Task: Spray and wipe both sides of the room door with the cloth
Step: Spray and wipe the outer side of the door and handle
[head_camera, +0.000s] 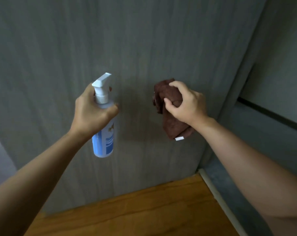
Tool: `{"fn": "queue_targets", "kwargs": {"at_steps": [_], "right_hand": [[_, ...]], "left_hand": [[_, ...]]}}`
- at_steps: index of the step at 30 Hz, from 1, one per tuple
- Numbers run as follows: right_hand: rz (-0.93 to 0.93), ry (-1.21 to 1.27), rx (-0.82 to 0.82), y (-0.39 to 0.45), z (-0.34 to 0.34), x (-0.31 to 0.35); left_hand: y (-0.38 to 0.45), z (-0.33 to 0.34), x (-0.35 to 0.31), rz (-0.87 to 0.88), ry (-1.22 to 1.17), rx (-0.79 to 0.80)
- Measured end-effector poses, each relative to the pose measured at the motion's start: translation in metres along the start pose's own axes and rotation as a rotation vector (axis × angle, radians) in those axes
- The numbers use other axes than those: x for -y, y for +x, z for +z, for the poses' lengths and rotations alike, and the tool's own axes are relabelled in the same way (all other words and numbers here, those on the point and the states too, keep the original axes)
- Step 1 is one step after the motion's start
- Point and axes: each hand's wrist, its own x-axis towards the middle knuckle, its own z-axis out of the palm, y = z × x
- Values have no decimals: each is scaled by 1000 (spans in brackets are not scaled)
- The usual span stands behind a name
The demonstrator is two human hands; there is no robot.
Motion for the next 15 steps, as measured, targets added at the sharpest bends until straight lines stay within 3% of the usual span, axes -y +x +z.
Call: {"fn": "queue_targets", "kwargs": {"at_steps": [6, 12, 15], "right_hand": [[19, -85, -38, -6, -37, -47], [113, -153, -101, -13, -61, -86], [62, -223, -89, -17, -72, -100]], "left_hand": [[-12, 63, -16, 3, -75, 149], [-24, 101, -30, 30, -129, 198], [-29, 112, -30, 28, -120, 234]]}}
